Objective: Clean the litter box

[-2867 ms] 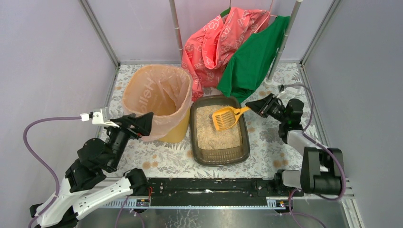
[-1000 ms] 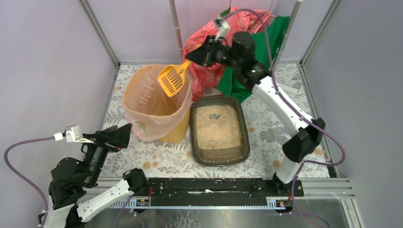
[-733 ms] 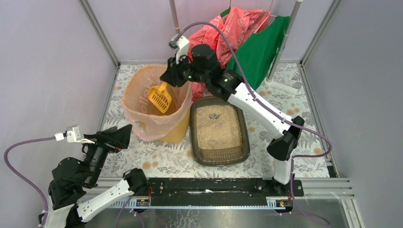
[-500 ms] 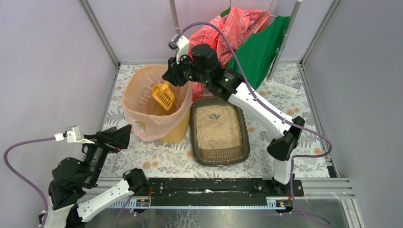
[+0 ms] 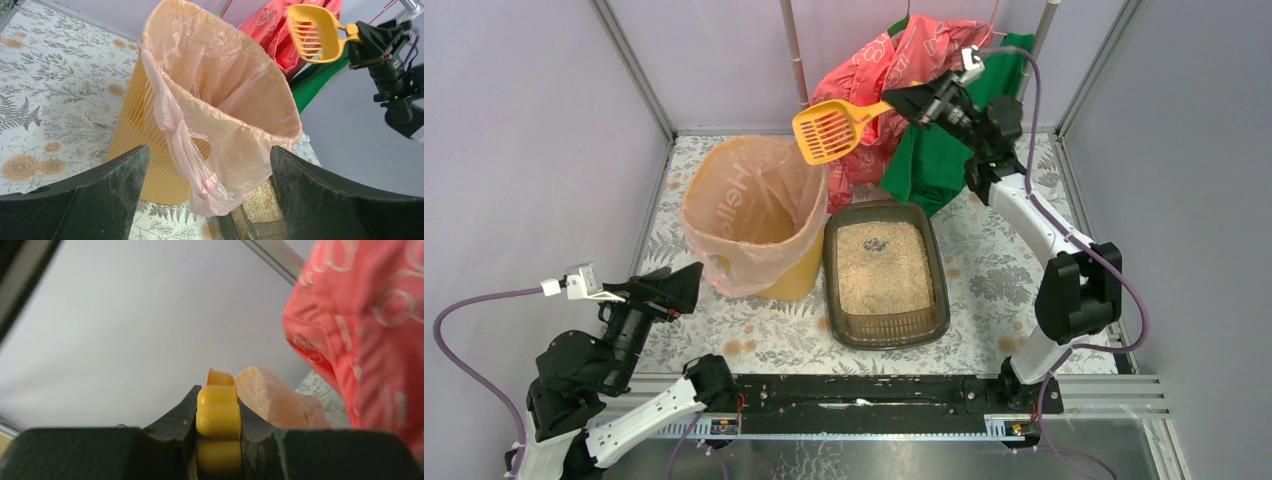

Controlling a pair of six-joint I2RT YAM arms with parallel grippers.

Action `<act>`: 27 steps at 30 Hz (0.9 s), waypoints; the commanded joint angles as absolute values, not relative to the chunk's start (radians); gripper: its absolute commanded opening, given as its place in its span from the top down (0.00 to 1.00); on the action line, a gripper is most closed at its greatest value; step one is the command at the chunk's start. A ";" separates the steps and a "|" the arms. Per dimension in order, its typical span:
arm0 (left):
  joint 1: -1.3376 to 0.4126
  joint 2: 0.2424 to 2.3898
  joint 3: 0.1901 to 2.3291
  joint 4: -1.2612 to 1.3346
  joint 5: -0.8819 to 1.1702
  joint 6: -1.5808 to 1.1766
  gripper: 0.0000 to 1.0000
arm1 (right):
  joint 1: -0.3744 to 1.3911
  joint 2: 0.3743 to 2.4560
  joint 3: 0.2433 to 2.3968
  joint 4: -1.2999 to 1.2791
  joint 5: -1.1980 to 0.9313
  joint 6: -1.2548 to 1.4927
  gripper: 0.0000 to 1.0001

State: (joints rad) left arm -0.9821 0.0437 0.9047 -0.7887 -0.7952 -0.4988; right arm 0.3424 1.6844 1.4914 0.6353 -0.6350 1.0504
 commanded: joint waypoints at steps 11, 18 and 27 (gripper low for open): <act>-0.989 0.178 0.870 -0.685 -0.779 -0.471 0.01 | 0.144 1.110 0.828 0.585 -0.702 0.953 1.00; -0.990 0.237 0.844 -0.578 -0.777 -0.454 0.01 | 0.146 0.948 0.778 0.193 -0.581 0.636 1.00; -0.989 0.290 0.869 -0.520 -0.770 -0.445 0.01 | 0.274 1.019 0.776 0.076 -0.340 0.432 1.00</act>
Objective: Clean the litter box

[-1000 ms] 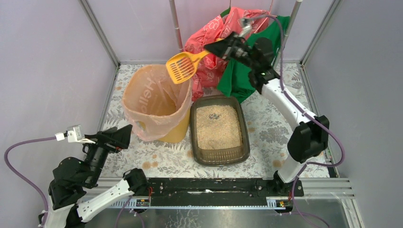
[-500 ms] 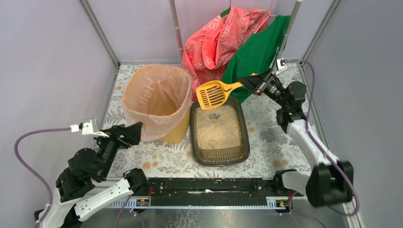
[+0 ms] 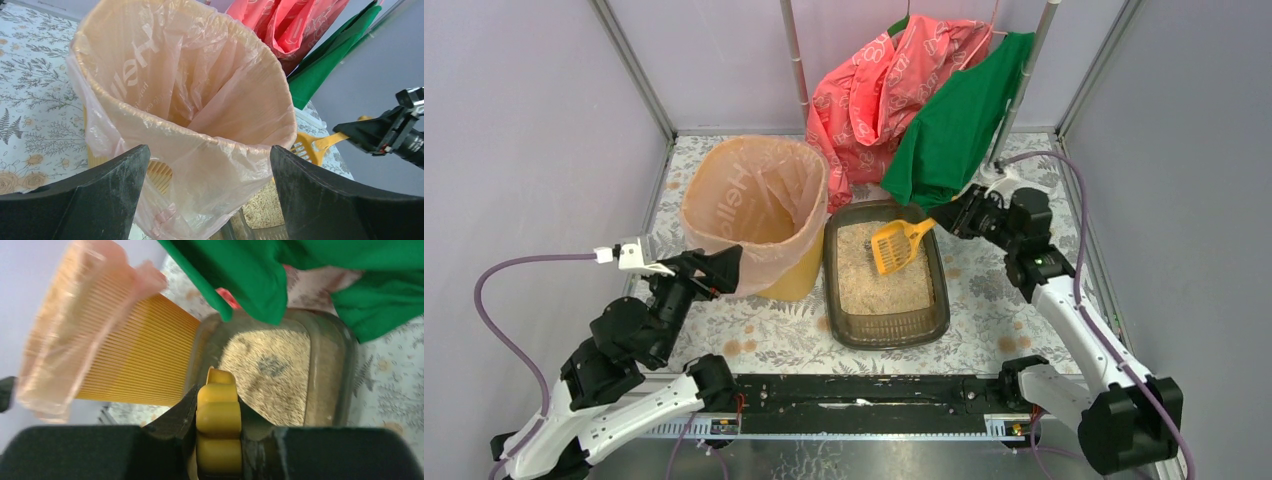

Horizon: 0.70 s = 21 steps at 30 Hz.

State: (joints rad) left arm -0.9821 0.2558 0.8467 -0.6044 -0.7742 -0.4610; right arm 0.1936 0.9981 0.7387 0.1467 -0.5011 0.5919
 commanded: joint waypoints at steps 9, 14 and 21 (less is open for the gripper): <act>-0.989 0.315 0.863 -0.499 -0.772 -0.451 0.01 | 0.463 1.236 0.889 0.135 -0.098 0.348 1.00; -0.989 0.315 0.871 -0.504 -0.769 -0.448 0.01 | 0.545 1.355 0.990 0.129 0.093 0.306 1.00; -0.989 0.315 0.876 -0.517 -0.770 -0.445 0.01 | 0.559 1.405 0.956 0.238 0.215 0.422 1.00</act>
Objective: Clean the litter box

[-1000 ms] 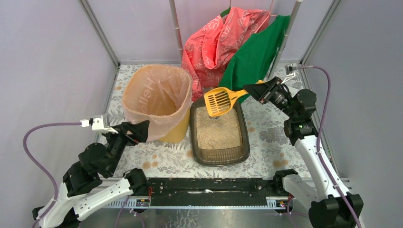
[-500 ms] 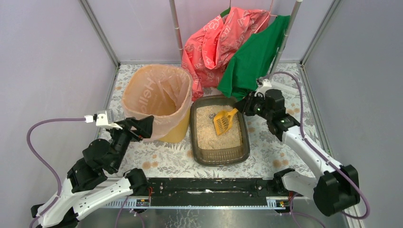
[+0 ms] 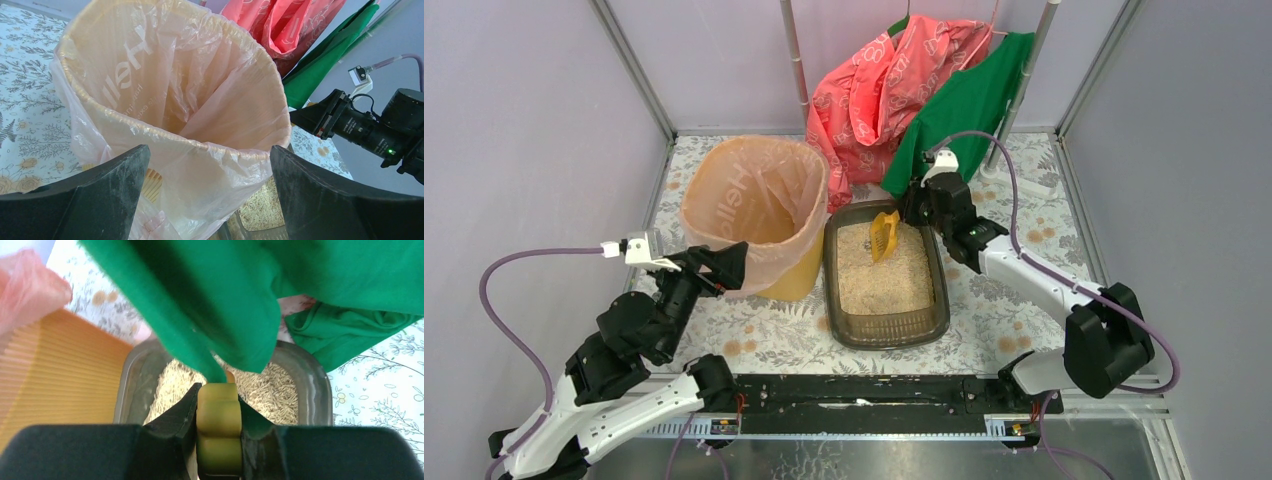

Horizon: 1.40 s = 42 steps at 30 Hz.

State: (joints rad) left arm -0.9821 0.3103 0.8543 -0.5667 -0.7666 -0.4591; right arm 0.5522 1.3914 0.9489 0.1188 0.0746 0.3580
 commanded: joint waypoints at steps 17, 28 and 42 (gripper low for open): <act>-0.989 0.288 0.898 -0.570 -0.767 -0.457 0.01 | 0.705 1.591 0.882 0.423 0.219 0.592 1.00; -0.988 0.308 0.896 -0.555 -0.741 -0.466 0.01 | 0.580 1.549 0.632 0.629 -0.030 0.773 1.00; -0.988 0.342 0.887 -0.510 -0.711 -0.464 0.01 | 0.390 1.561 0.406 0.955 -0.311 0.963 1.00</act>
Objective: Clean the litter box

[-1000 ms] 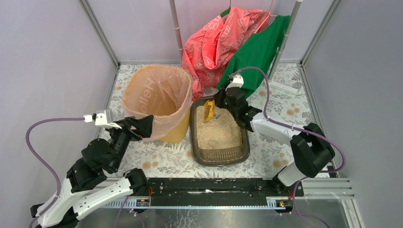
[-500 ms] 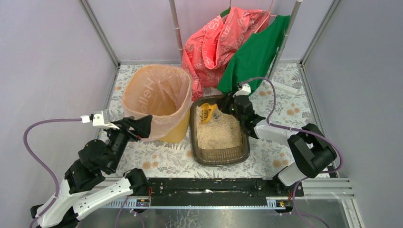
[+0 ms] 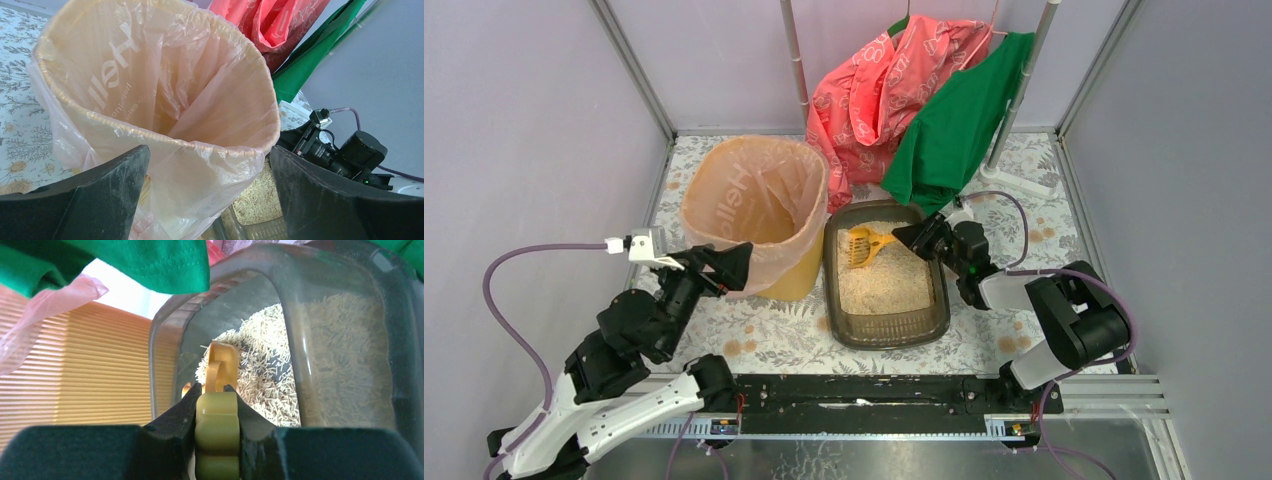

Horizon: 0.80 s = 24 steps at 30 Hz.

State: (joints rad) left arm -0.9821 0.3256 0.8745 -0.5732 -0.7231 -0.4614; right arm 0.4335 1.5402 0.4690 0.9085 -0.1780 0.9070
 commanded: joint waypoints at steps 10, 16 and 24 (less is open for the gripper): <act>-0.988 0.338 0.889 -0.508 -0.701 -0.465 0.01 | 0.312 1.484 0.337 0.988 -0.367 0.995 1.00; -0.989 0.329 0.886 -0.507 -0.699 -0.468 0.01 | 0.237 1.367 0.330 0.871 -0.382 0.948 1.00; -0.989 0.310 0.859 -0.501 -0.699 -0.472 0.01 | 0.144 1.193 0.359 0.661 -0.444 0.870 1.00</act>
State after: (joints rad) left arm -0.9821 0.3279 0.8730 -0.5663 -0.7124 -0.4618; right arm 0.1745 1.2648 0.3336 0.7517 -0.3885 0.9222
